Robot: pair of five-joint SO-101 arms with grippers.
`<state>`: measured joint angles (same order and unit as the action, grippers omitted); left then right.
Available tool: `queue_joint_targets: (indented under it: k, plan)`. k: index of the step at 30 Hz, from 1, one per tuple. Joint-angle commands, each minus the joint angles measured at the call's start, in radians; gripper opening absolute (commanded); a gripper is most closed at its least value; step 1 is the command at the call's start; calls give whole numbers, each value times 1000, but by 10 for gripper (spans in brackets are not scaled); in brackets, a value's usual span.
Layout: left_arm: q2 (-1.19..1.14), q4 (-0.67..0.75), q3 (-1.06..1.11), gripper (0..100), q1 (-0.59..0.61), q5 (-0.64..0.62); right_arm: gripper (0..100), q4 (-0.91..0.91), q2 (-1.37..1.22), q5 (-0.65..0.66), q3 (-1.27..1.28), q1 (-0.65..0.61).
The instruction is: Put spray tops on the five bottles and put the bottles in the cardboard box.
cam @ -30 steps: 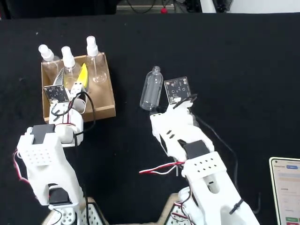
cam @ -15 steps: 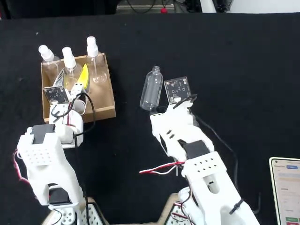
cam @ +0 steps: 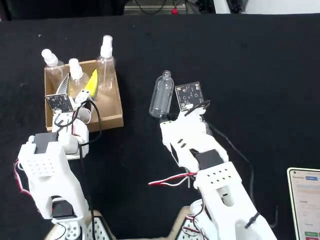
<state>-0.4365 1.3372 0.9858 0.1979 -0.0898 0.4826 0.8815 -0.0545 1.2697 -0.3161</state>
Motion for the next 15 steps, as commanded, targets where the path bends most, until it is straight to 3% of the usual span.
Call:
queue_joint_targets:
  k: [1, 15]
  plan:
    - [6, 18, 1, 289, 8, -8, 18, -28, 22, 9, -5, -8]
    - [15, 18, 10, 289, 45, -6, 18, -28, 22, 9, -5, -8]
